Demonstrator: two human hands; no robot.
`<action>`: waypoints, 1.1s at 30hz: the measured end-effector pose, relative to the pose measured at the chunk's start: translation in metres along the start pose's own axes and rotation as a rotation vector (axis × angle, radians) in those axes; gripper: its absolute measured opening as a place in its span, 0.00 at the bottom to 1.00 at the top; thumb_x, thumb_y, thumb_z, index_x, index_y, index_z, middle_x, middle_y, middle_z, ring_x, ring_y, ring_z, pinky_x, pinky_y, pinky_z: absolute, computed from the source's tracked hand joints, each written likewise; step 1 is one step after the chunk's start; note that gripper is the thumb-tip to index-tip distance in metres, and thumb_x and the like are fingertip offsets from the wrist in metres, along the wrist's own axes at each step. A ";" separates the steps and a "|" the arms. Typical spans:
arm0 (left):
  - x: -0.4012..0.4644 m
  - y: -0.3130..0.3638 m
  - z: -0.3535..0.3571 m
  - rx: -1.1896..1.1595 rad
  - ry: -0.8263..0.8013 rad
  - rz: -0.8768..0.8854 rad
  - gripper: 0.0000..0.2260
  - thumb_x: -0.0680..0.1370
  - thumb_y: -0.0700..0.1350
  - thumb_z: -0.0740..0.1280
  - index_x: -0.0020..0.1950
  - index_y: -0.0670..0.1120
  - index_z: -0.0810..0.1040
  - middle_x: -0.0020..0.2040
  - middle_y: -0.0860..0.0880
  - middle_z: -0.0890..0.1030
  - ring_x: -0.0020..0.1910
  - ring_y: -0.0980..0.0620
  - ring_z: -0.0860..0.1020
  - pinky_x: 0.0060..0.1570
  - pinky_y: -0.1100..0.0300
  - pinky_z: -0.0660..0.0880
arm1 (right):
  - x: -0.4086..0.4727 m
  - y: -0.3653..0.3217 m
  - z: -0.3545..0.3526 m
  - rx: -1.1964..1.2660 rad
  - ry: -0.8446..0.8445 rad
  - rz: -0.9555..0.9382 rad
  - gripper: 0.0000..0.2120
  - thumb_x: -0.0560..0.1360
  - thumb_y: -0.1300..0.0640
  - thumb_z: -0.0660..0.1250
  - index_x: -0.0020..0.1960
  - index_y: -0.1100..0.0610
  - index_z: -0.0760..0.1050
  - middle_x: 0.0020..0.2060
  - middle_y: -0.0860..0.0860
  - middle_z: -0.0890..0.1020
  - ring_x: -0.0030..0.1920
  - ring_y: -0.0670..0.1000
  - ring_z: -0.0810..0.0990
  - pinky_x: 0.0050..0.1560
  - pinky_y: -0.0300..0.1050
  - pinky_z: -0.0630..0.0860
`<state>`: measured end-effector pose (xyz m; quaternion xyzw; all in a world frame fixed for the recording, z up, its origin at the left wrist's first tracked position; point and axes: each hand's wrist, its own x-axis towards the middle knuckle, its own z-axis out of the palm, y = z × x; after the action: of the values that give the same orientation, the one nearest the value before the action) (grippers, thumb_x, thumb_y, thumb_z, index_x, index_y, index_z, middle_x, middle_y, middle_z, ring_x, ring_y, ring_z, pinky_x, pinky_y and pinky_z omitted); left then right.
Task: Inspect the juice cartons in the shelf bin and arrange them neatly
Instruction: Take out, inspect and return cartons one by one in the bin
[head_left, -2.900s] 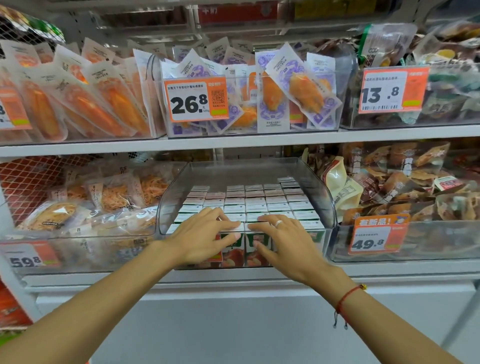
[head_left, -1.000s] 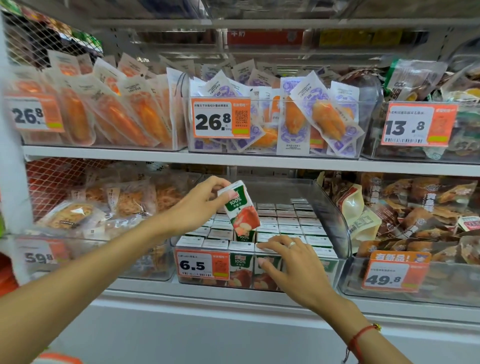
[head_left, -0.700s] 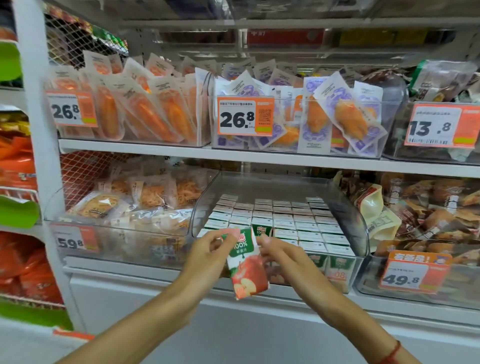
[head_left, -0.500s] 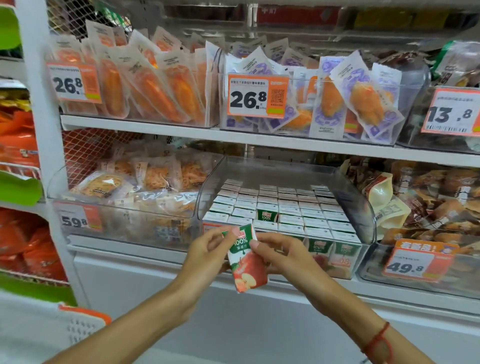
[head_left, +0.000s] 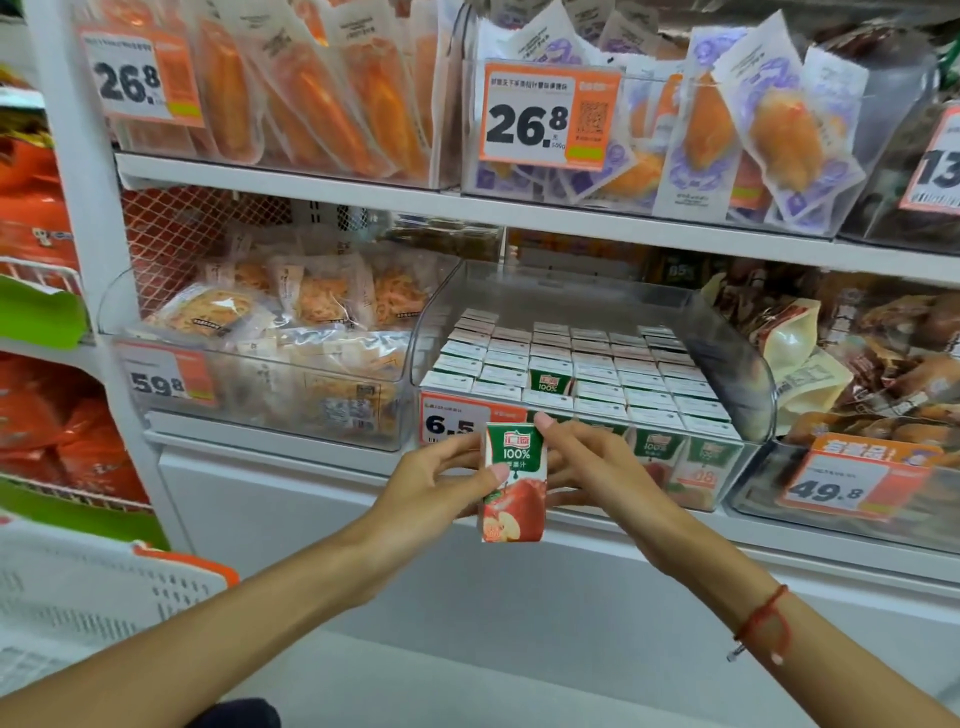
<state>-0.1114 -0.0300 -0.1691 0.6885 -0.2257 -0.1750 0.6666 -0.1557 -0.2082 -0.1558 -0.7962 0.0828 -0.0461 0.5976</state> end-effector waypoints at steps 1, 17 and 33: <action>0.001 -0.002 -0.001 0.074 0.027 0.056 0.13 0.77 0.44 0.71 0.57 0.59 0.77 0.54 0.59 0.82 0.52 0.63 0.81 0.46 0.70 0.77 | 0.000 0.000 0.000 0.012 -0.005 -0.018 0.18 0.76 0.39 0.61 0.52 0.53 0.78 0.44 0.51 0.86 0.46 0.48 0.85 0.47 0.41 0.81; 0.004 0.001 0.001 0.085 0.079 0.218 0.18 0.76 0.41 0.71 0.58 0.62 0.75 0.51 0.67 0.82 0.53 0.69 0.78 0.45 0.75 0.74 | -0.006 -0.002 -0.011 0.092 0.042 -0.102 0.12 0.81 0.51 0.60 0.55 0.54 0.81 0.49 0.52 0.86 0.52 0.51 0.84 0.58 0.46 0.78; 0.009 0.004 -0.004 -0.225 0.150 0.034 0.14 0.77 0.43 0.69 0.59 0.57 0.75 0.45 0.53 0.86 0.43 0.55 0.85 0.35 0.66 0.78 | -0.007 -0.001 -0.005 0.052 -0.132 -0.090 0.20 0.77 0.54 0.68 0.67 0.43 0.70 0.53 0.43 0.85 0.56 0.44 0.82 0.56 0.43 0.79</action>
<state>-0.1014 -0.0316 -0.1647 0.6169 -0.1656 -0.1359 0.7574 -0.1635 -0.2110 -0.1531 -0.7846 0.0061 -0.0226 0.6196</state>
